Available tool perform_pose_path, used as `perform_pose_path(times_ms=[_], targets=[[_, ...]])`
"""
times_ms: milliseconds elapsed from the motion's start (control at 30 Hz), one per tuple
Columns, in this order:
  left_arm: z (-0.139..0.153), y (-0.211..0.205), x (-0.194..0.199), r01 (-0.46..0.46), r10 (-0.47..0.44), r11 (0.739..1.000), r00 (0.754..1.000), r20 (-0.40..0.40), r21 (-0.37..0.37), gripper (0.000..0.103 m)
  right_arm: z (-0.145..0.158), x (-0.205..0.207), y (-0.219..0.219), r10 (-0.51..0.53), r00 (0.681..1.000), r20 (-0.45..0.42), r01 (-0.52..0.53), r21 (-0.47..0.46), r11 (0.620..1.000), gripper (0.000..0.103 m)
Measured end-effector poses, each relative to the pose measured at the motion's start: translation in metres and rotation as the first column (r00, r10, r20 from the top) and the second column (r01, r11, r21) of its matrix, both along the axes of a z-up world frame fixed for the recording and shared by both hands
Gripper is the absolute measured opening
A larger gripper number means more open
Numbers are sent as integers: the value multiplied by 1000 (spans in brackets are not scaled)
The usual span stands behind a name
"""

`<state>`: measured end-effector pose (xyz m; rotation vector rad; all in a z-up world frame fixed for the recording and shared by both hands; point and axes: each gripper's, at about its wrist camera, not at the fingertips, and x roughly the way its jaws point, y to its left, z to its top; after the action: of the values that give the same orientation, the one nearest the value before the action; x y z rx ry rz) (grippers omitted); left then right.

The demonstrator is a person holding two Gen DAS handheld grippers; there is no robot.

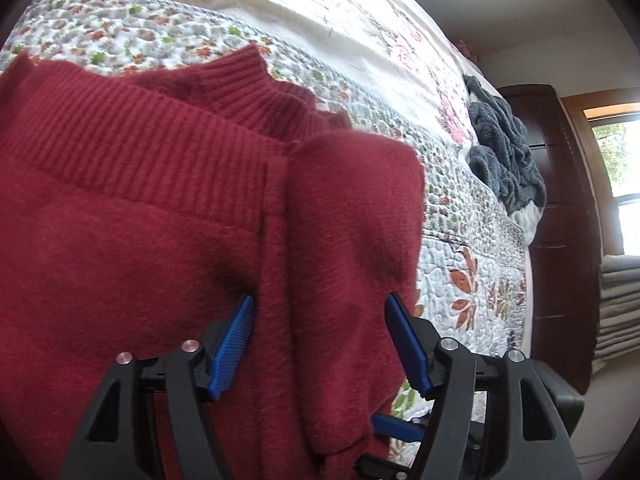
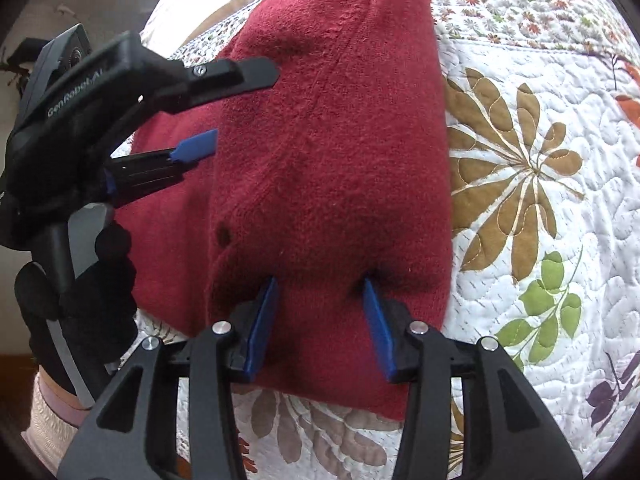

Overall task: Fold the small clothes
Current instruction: 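Grasp the other side edge with the left tool, fold it toward the middle, open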

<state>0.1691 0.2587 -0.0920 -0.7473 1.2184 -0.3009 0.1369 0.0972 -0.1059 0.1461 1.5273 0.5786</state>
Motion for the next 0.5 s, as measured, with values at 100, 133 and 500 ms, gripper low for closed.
perform_pose_path(times_ms=[100,133,500], targets=[[-1,-8,4,12,-12,999,1000,6,30,60,0,0,-8,-6,1000,-9,6,42,999,44],[-2,-10,5,11,-11,999,1000,4,40,54,0,0,-10,-8,1000,-11,9,52,999,44],[34,-13,-10,-35,23,996,990,142,85,18,33,-4,-58,-87,995,39,75,236,969,45]])
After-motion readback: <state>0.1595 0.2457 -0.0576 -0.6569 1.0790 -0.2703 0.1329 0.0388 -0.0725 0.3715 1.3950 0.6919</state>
